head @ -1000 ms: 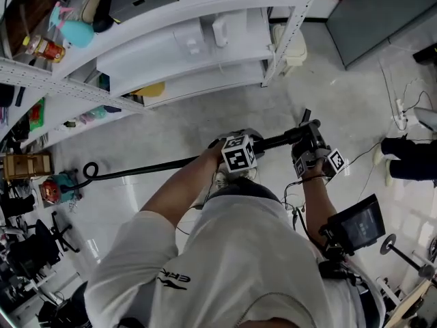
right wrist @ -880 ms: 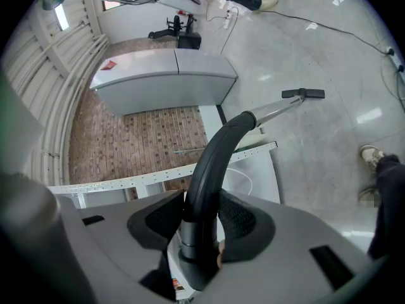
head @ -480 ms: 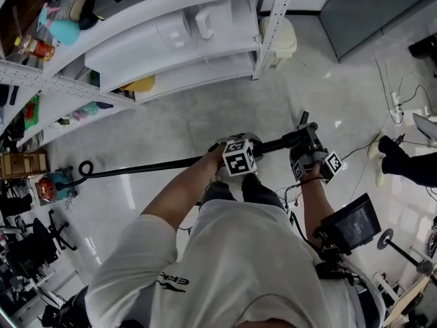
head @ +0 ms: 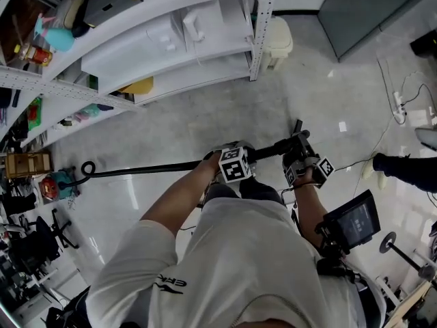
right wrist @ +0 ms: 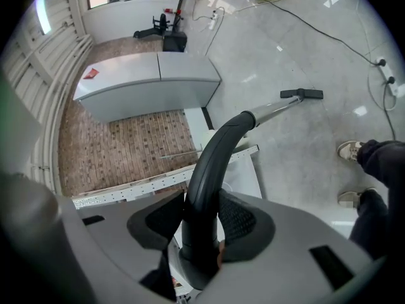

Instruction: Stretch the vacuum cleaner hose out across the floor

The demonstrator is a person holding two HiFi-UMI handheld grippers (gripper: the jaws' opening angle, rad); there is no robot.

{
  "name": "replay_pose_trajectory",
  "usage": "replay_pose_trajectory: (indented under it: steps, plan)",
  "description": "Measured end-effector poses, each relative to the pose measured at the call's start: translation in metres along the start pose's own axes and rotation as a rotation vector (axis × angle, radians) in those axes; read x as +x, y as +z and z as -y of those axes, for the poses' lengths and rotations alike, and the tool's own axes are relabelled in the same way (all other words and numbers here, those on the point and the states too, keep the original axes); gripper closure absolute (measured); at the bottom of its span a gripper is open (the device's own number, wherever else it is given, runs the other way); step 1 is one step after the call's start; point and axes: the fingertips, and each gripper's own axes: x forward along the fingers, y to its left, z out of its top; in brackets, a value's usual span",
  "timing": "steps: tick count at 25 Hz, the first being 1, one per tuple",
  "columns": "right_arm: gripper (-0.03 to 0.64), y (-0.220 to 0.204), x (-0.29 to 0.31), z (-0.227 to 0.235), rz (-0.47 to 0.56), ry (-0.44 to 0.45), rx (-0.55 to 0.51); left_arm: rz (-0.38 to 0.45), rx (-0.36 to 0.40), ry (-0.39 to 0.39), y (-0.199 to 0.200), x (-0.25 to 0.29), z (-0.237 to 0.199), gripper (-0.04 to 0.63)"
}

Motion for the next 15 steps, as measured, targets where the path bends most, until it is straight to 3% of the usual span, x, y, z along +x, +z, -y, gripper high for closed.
replay_pose_trajectory:
  steps: [15]
  plan:
    - [0.444,0.0053,0.0023,0.0101,-0.020,-0.010,0.003,-0.021,-0.015,0.005,-0.0014,0.0096,0.0025,0.426]
